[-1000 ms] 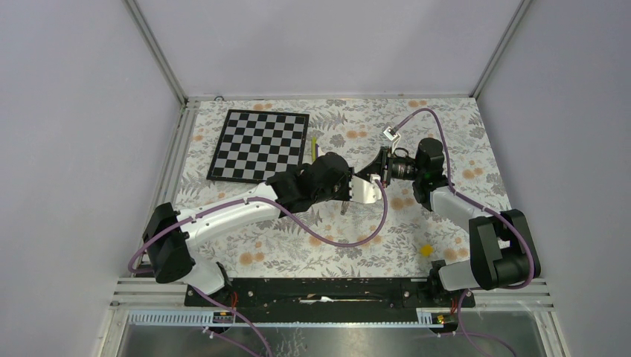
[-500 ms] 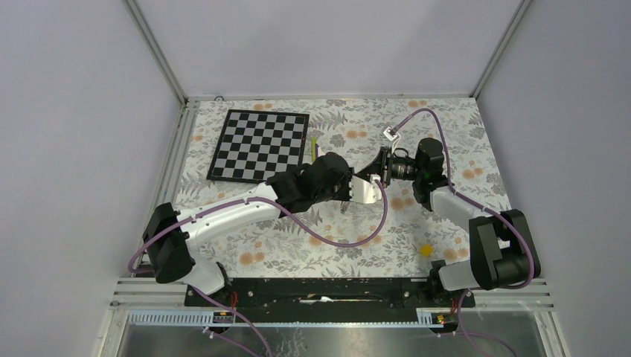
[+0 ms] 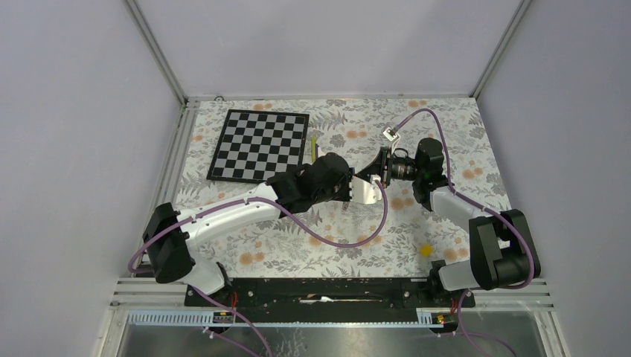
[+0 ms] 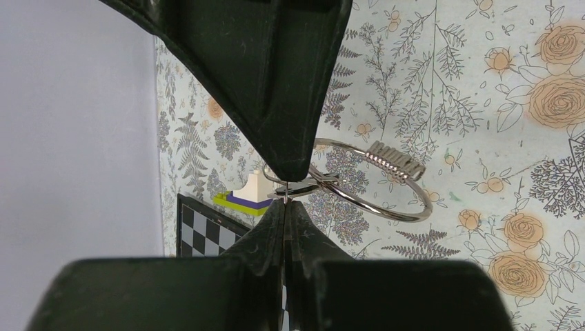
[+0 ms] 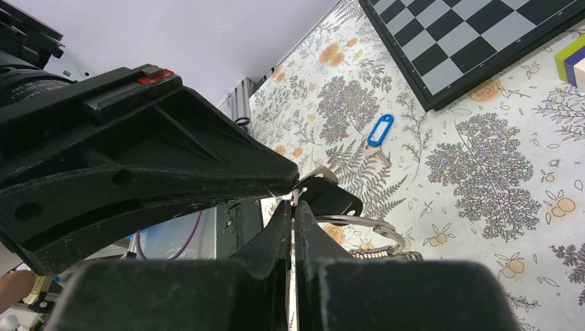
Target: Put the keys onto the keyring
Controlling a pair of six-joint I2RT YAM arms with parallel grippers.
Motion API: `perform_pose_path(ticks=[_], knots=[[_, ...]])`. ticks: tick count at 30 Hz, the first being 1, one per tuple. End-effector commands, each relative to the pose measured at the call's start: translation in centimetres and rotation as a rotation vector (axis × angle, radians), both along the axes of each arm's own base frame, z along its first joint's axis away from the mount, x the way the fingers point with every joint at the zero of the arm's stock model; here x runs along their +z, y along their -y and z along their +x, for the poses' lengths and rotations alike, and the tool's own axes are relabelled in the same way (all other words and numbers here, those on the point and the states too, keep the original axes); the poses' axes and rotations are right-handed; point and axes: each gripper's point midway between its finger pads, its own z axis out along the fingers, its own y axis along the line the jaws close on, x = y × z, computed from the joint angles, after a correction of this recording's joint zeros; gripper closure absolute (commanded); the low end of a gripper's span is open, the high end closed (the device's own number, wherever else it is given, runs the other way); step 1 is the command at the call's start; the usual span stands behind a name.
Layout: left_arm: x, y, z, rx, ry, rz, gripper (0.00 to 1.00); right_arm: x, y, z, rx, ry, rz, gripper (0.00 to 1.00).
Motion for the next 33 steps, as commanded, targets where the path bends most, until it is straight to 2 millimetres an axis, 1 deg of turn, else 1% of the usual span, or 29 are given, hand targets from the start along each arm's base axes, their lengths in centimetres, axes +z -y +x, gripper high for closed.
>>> perform_pose_path(ticks=[1, 10, 33], knots=[[2.3, 0.9, 0.8, 0.016, 0.053, -0.07, 1.0, 0.8, -0.5, -0.3, 0.039, 0.043, 0.008, 1.0], [1.9, 1.0, 0.9, 0.018, 0.051, -0.061, 1.0, 0.9, -0.6, -0.5, 0.048, 0.046, 0.011, 1.0], [2.3, 0.8, 1.9, 0.063, 0.096, -0.074, 1.0, 0.9, -0.9, -0.9, 0.072, 0.049, 0.014, 1.0]])
